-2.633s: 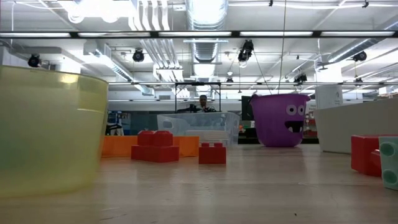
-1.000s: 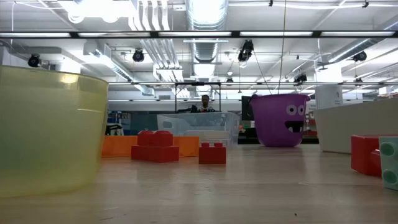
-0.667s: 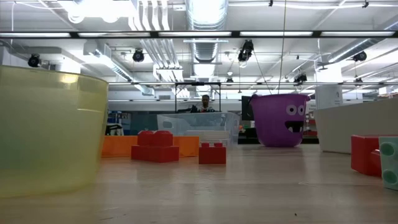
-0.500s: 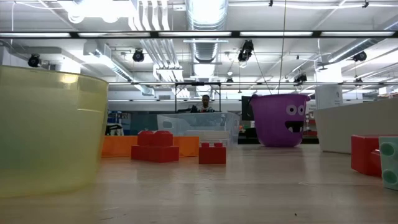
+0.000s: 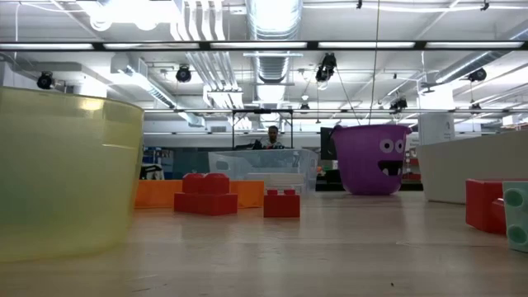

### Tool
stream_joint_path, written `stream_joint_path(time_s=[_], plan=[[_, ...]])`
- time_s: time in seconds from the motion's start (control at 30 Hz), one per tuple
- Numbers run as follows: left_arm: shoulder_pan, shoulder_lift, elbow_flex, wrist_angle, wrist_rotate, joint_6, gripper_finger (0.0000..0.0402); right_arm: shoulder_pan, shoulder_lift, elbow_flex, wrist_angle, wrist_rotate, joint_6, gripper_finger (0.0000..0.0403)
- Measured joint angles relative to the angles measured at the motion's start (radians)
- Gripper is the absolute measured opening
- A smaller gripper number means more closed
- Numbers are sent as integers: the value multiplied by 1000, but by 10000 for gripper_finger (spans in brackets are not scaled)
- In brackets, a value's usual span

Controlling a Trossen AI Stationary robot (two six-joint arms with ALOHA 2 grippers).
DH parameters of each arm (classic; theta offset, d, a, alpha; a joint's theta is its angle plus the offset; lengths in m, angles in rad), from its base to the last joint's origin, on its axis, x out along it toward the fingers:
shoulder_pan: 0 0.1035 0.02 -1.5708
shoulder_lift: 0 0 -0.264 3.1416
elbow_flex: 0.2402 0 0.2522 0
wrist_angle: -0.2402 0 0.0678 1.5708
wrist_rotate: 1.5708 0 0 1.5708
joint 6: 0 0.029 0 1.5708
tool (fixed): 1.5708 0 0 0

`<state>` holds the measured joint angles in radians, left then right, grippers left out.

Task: Pick & Place Toys
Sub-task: Put the orange dice into the white bin

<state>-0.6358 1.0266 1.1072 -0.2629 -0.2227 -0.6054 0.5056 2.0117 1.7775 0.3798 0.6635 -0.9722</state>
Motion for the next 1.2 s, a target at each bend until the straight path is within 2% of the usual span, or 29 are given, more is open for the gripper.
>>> stream_joint_path(time_s=[0.4, 1.03, 1.1, 1.2], plan=[[57, 30, 0, 58, 95, 26, 281, 0, -2, 0, 1, -21, 3, 384], [63, 33, -2, 102, 125, 37, 281, -4, -4, 1, -39, -63, 27, 384], [63, 33, -2, 102, 126, 37, 281, -5, -4, 1, -40, -63, 27, 376], [63, 33, -2, 101, 127, 37, 281, -5, -3, 1, -42, -63, 29, 343]])
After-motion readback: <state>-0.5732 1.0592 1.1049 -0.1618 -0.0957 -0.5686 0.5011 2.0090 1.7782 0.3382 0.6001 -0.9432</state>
